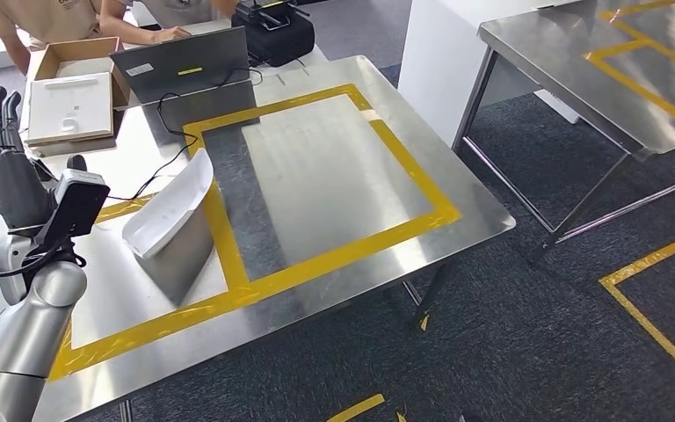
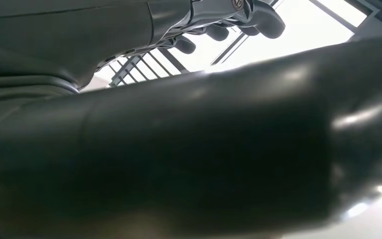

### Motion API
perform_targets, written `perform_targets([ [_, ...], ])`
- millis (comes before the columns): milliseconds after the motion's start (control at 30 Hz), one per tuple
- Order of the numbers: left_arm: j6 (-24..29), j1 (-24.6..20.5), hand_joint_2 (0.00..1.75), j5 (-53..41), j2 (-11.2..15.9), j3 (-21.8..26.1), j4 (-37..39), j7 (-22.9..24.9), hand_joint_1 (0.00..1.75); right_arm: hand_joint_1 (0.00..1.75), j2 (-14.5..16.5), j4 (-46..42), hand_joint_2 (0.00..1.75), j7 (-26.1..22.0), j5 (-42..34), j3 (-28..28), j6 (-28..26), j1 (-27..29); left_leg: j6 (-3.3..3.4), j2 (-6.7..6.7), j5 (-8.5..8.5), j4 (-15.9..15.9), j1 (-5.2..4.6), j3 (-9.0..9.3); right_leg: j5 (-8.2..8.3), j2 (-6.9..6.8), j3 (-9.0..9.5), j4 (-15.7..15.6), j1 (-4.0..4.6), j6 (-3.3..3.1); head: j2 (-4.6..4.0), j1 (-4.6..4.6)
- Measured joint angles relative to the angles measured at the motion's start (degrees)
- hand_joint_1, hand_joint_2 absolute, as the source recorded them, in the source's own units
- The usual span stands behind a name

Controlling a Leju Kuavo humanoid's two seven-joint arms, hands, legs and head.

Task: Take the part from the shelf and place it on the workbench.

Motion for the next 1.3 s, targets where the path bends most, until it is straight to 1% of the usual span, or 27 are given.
perform_targets([
  [67,0.01,0.42,0.0,0.0,0.69,0.49,-0.84,0.1,0.0,0.0,0.01,0.0,0.0,0.07,-0.09,0.0,-0.05,-0.08,-0.72,0.35,0.11,0.43,0.38,-0.42,2.75,-0.21,4.52,-7.46,-0.42,0.38,0.0,0.02],
  [133,0.0,0.75,0.0,0.0,1.7,1.19,-1.96,0.11,0.0,0.0,0.07,0.0,0.0,0.26,-0.27,0.0,-0.21,-0.11,-1.74,0.6,0.27,0.74,0.47,-0.77,4.47,0.04,7.57,-12.76,-0.36,0.05,0.0,-0.03],
  [267,-0.03,1.67,0.0,0.11,3.47,2.5,-3.8,0.26,0.0,0.0,0.14,0.0,0.0,0.36,-0.59,0.0,-0.41,-0.04,-3.67,0.52,0.73,0.7,0.46,-1.37,5.16,0.3,7.0,-13.59,-0.06,-2.11,0.0,-0.13],
  [300,-0.04,2.03,0.0,0.16,3.93,2.79,-4.14,0.3,0.0,0.0,0.15,0.0,0.0,0.31,-0.62,0.0,-0.4,-0.01,-3.92,0.52,-0.29,1.55,0.54,-1.83,5.56,0.21,6.68,-13.73,-0.11,-2.7,0.0,-0.16],
  [367,-0.06,2.65,0.0,0.21,4.58,3.2,-4.64,0.3,0.0,0.0,0.17,0.0,0.0,0.23,-0.64,0.0,-0.39,0.03,-4.03,0.49,-4.76,6.75,0.55,-3.74,6.4,0.01,5.81,-13.88,-0.01,-3.64,0.0,-0.24],
  [433,-0.13,3.2,0.0,0.21,4.92,3.33,-4.92,0.31,0.0,0.0,0.19,0.0,0.0,0.17,-0.67,0.0,-0.39,0.04,-4.02,0.47,-8.99,13.81,0.4,-5.63,7.25,-0.07,4.66,-13.86,0.36,-4.05,0.0,-0.26],
  [467,-0.16,3.53,0.0,0.09,5.0,3.34,-4.98,0.37,0.0,0.0,0.21,0.0,0.0,0.15,-0.7,0.0,-0.38,0.05,-3.94,0.47,-9.61,15.63,0.3,-5.62,7.73,-0.1,4.03,-13.84,0.54,-4.13,0.0,-0.26],
  [500,-0.18,3.84,0.0,-0.13,5.05,3.34,-5.05,0.48,0.0,0.0,0.25,0.0,0.0,0.12,-0.74,0.0,-0.38,0.05,-3.79,0.46,-9.06,15.4,0.2,-4.57,8.22,-0.11,3.43,-13.82,0.68,-4.13,0.0,-0.26],
  [533,-0.19,4.08,0.0,-0.38,5.08,3.35,-5.14,0.62,0.0,0.0,0.29,0.0,0.0,0.08,-0.79,0.0,-0.37,0.04,-3.56,0.46,-7.76,13.16,0.1,-2.47,8.71,-0.1,2.87,-13.8,0.76,-4.07,0.0,-0.26],
  [600,-0.18,4.25,0.0,-0.81,5.1,3.38,-5.47,0.88,0.0,0.0,0.38,0.0,0.0,-0.02,-0.91,0.0,-0.37,-0.02,-3.01,0.43,-5.95,5.57,-0.2,3.03,9.64,-0.08,2.0,-13.73,0.87,-3.71,0.0,-0.25],
  [633,-0.17,4.32,0.0,-0.91,5.12,3.41,-5.68,0.93,0.0,0.0,0.42,0.0,0.0,-0.09,-0.96,0.0,-0.37,-0.03,-2.77,0.39,-5.68,2.7,-0.39,4.88,10.11,-0.07,1.77,-13.76,0.91,-3.41,0.0,-0.25],
  [667,-0.17,4.37,0.0,-0.97,5.16,3.46,-5.85,0.97,0.0,0.0,0.45,0.0,0.0,-0.13,-1.0,0.0,-0.37,-0.04,-2.55,0.33,-5.81,0.96,-0.58,5.77,10.57,-0.06,1.65,-13.8,0.92,-3.05,0.0,-0.3],
  [767,-0.17,4.52,0.0,-1.06,5.21,3.56,-6.03,1.07,0.0,0.0,0.51,0.01,0.0,-0.18,-1.02,0.0,-0.4,0.05,-1.45,0.35,-4.89,0.25,-0.66,4.99,11.63,0.01,1.4,-14.27,0.86,-1.87,0.0,-0.44],
  [800,-0.17,4.54,0.0,-1.08,5.18,3.57,-6.08,1.09,0.0,0.0,0.52,0.02,0.0,-0.17,-1.02,0.0,-0.41,0.11,-0.92,0.45,-4.25,0.08,-0.54,4.62,10.71,0.01,1.0,-13.7,0.85,-1.54,0.0,-0.4],
  [833,-0.17,4.55,0.0,-1.1,5.16,3.57,-6.11,1.09,0.0,0.0,0.54,0.02,0.0,-0.16,-1.02,0.0,-0.43,0.16,-0.49,0.55,-3.52,-0.11,-0.38,4.11,8.77,0.01,0.32,-12.08,0.82,-1.23,0.0,-0.37],
  [867,-0.17,4.56,0.0,-1.11,5.14,3.57,-6.14,1.09,0.0,0.0,0.55,0.02,0.0,-0.16,-1.02,0.0,-0.44,0.18,-0.21,0.63,-2.83,-0.15,-0.33,3.5,5.87,-0.03,-0.64,-9.13,0.73,-0.97,0.0,-0.32],
  [900,-0.17,4.61,0.0,-1.11,5.13,3.57,-6.16,1.09,0.0,0.0,0.57,0.02,0.0,-0.16,-1.02,0.0,-0.44,0.19,-0.05,0.64,-2.21,-0.13,-0.34,2.68,2.93,-0.07,-1.64,-5.39,0.72,-0.71,0.0,-0.28],
  [933,-0.17,4.67,0.0,-1.13,5.12,3.57,-6.16,1.09,0.0,0.0,0.59,0.02,0.0,-0.17,-1.02,0.0,-0.44,0.19,-0.04,0.65,-1.61,-0.03,-0.35,1.86,0.85,-0.08,-2.4,-1.66,0.7,-0.51,0.0,-0.27],
  [967,-0.17,4.74,0.0,-1.14,5.11,3.57,-6.15,1.09,0.0,0.0,0.59,0.02,0.0,-0.17,-1.02,0.0,-0.44,0.18,-0.07,0.67,-1.05,0.1,-0.37,1.03,0.03,-0.09,-2.56,1.02,0.69,-0.4,0.0,-0.27],
  [1000,-0.17,4.82,0.0,-1.16,5.1,3.57,-6.14,1.09,0.0,0.0,0.59,0.02,0.0,-0.18,-1.02,0.0,-0.44,0.17,-0.15,0.69,-0.54,0.23,-0.37,0.24,0.44,-0.09,-1.82,1.82,0.69,-0.38,0.0,-0.27],
  [1033,-0.17,4.88,0.0,-1.2,5.09,3.57,-6.14,1.1,0.0,0.0,0.59,0.02,0.0,-0.19,-1.04,0.0,-0.46,0.17,-0.28,0.71,-0.06,0.36,-0.36,-0.51,1.61,-0.1,-0.11,0.64,0.69,-0.43,0.0,-0.26],
  [1067,-0.17,4.92,0.0,-1.26,5.09,3.6,-6.14,1.15,0.0,0.0,0.59,0.02,0.0,-0.21,-1.07,0.0,-0.48,0.13,-0.45,0.72,0.38,0.51,-0.36,-1.17,2.84,-0.11,2.54,-2.35,0.68,-0.56,0.0,-0.26],
  [1133,-0.16,4.98,0.0,-1.46,5.13,3.8,-6.17,1.35,0.0,0.0,0.59,0.01,0.0,-0.34,-1.14,0.0,-0.5,-0.13,-0.99,0.78,1.18,0.8,-0.45,-2.22,3.15,-0.1,8.22,-10.0,0.91,-1.18,0.0,-0.28],
  [1167,-0.15,5.1,0.0,-1.57,5.17,4.01,-6.19,1.49,0.0,0.0,0.59,0.01,0.0,-0.45,-1.16,0.0,-0.5,-0.28,-1.36,0.84,1.6,0.85,-0.49,-2.5,2.78,-0.07,9.91,-12.67,1.1,-1.61,0.0,-0.25],
  [1200,-0.11,5.36,0.0,-1.66,5.22,4.3,-6.21,1.63,0.0,0.0,0.59,0.0,0.0,-0.54,-1.19,0.0,-0.5,-0.39,-1.77,0.92,2.06,0.76,-0.53,-2.65,2.42,-0.03,10.57,-14.06,1.34,-2.12,0.0,-0.22],
  [1267,0.03,6.29,0.0,-1.73,5.32,4.92,-6.27,1.91,0.0,0.0,0.63,0.01,0.0,-0.57,-1.25,0.0,-0.52,-0.36,-2.53,0.97,2.79,0.5,-0.4,-2.79,3.22,-0.08,10.16,-14.65,1.41,-3.1,0.0,-0.09],
  [1300,0.1,6.88,0.0,-1.73,5.4,5.25,-6.31,2.02,0.0,0.0,0.67,0.01,0.0,-0.47,-1.28,0.0,-0.57,-0.3,-2.84,0.87,2.29,0.79,-0.33,-3.11,3.81,-0.16,9.86,-14.87,1.31,-3.54,0.0,-0.1],
])
